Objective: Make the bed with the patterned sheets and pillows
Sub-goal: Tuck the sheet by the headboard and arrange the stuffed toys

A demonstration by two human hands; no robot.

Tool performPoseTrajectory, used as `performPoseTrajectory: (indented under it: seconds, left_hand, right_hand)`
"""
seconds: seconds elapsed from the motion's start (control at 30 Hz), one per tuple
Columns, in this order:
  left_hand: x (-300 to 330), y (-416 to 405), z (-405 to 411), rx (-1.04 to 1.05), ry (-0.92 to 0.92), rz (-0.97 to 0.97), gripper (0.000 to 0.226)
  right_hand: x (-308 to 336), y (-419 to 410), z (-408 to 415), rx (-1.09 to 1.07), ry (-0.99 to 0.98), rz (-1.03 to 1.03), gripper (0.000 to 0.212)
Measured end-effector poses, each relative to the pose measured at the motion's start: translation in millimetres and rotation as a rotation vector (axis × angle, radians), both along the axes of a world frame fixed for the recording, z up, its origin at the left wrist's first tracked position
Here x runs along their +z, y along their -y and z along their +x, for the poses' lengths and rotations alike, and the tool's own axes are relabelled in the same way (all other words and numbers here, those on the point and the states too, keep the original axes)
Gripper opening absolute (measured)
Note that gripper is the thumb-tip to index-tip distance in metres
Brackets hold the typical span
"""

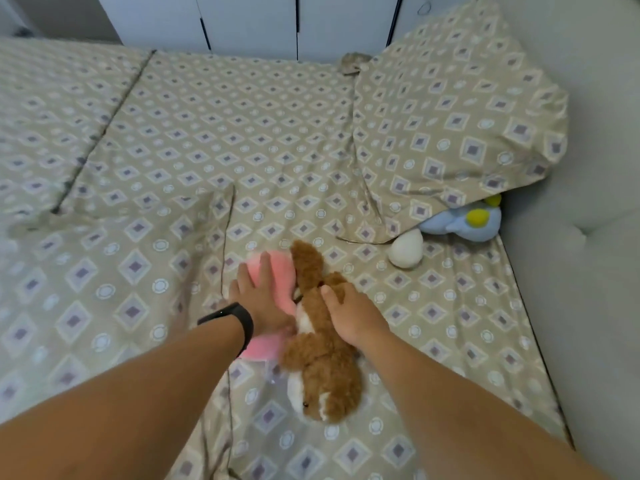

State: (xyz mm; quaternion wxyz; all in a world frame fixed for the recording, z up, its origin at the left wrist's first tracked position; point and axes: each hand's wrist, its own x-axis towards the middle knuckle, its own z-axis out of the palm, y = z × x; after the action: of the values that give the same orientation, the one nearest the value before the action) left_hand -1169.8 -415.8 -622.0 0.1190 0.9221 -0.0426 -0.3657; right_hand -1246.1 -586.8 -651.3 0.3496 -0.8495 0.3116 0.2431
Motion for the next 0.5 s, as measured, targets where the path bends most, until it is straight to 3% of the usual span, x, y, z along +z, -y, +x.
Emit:
performPoseTrajectory:
  seconds: [0.13, 0.3, 0.37, 0.5]
  left_hand:
    - [-32, 15, -20, -0.158, 0.042, 0.107, 0.155]
    - [-60, 19, -17, -0.181, 0.165, 0.178, 0.163]
    - [-69, 19, -18, -0.186, 0.182, 0.189, 0.163]
    - [-79, 21, -8, -0.174, 0.196, 0.187, 0.161]
  right_hand:
    - [-9, 57, 8, -0.207, 0.208, -0.321, 0.049]
    - [-26, 129, 50, -0.536, 0.11, -0.289, 0.082]
    - [-30, 139, 69, -0.552, 0.09, -0.239, 0.077]
    - [-28, 124, 90, -0.354, -0.005, -0.386, 0.044]
